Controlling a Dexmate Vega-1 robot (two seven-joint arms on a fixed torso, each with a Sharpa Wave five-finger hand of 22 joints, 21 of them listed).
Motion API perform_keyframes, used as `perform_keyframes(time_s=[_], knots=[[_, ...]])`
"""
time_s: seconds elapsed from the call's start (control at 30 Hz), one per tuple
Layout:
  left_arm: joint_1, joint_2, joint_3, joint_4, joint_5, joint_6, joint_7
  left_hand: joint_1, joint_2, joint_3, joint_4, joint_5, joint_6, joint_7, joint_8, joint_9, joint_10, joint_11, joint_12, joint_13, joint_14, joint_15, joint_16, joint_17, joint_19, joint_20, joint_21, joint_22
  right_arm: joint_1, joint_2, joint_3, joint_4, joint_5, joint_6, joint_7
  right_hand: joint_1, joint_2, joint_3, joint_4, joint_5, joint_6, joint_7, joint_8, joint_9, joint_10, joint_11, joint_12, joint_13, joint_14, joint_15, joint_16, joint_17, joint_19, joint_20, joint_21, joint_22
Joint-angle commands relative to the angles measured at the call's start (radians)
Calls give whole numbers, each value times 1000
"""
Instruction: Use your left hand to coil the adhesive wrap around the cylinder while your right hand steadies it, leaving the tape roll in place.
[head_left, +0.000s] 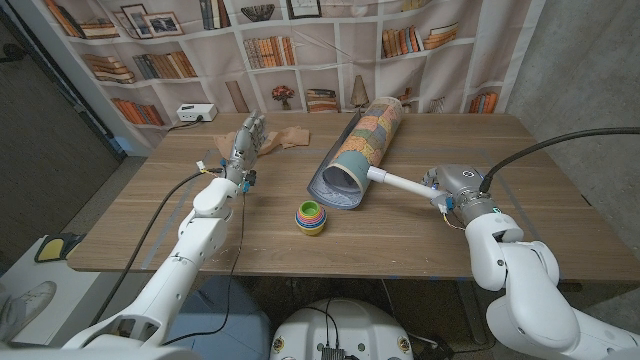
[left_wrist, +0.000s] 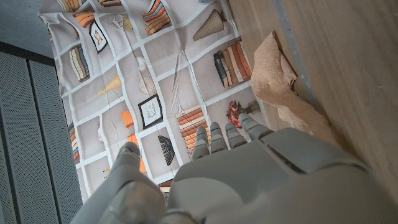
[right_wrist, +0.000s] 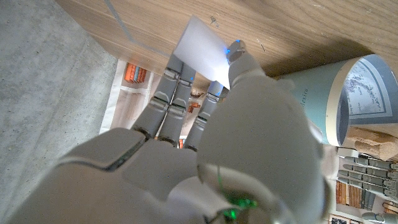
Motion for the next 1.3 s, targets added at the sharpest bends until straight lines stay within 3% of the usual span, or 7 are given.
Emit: perform_keyframes(time_s=[0.03,0.47,1.13,1.3], knots=[[-21,6,12,27,36,-48,7,0,3,1,-4,0,8,0,7,1,12,3,5,6,-1,-5,7,4,3,1,8,5,-51,37,74,11,-27,50,32,44,52,9,3,2,9,1,-3,1,56,-43,3,2,122,-267,-4,50,-8,-93,14,2],[-29,9,22,49,82,-108,46,3,12,6,-3,1,10,-3,5,1,14,3,6,6,-2,-6,6,4,2,2,7,5,-85,50,124,15,-19,83,26,44,52,9,3,2,10,1,-7,1,57,-43,3,3,126,-267,-13,57,-14,-93,27,-1],[-59,33,27,108,170,-195,133,4,13,8,-4,0,12,-4,4,1,17,2,6,6,-2,-7,6,4,1,0,7,5,-72,39,152,25,17,108,34,43,50,8,3,3,12,-1,-15,2,58,-43,-1,5,135,-267,-33,73,-28,-92,59,-10],[-65,30,22,118,162,-178,143,5,12,9,-5,0,12,-4,3,1,18,4,6,6,-1,-8,6,4,1,0,7,5,-69,37,150,26,13,104,41,43,50,8,3,3,12,-1,-17,2,59,-42,-2,7,139,-267,-37,77,-30,-92,68,-12]])
